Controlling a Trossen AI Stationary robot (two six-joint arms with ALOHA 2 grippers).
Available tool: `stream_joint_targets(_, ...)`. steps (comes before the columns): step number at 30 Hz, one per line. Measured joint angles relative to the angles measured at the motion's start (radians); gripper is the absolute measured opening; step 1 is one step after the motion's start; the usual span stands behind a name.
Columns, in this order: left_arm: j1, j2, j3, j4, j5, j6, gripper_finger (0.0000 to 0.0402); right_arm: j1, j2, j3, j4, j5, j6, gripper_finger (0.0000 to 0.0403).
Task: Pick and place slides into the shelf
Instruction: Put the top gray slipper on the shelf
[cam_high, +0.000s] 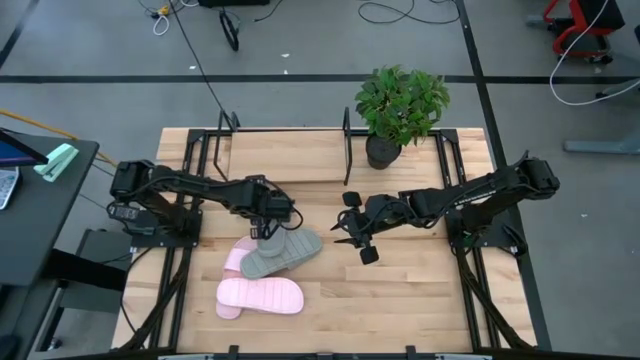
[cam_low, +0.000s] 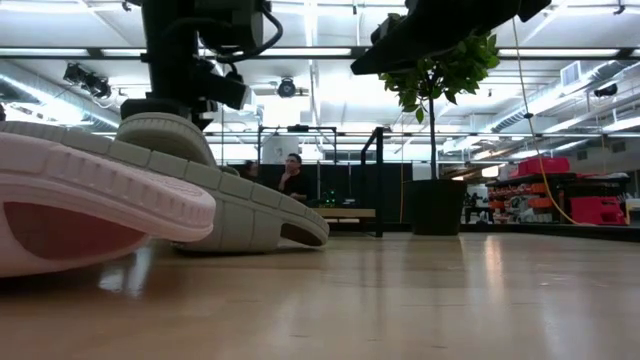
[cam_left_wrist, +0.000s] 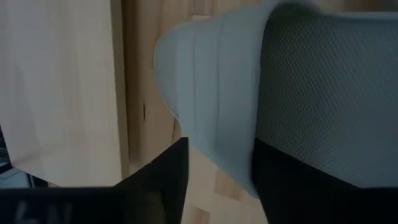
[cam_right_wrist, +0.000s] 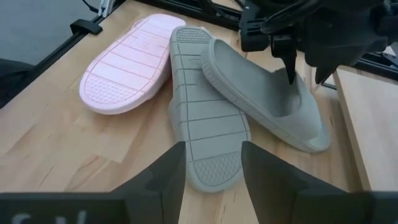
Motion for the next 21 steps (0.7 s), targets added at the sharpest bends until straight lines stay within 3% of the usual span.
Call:
stream_joint_targets(9,0.002,0.002,0.000,0.000,0.000,-0.036,0.0016,0.000,0.000,0.000,0.000,0.000,0.008,0.0158)
stream_joint_targets(14,0.000,0.002,0.003,-0.019,0.000,-0.066,0.0024,-0.001,0.000,0.000,0.000,0.000,0.049,0.0158)
stream_joint_targets(21,-0.046,0.001,0.097,-0.191,0.031,-0.112,0.0013,-0.001,0.001,0.000,0.000,0.000,0.049,0.0158)
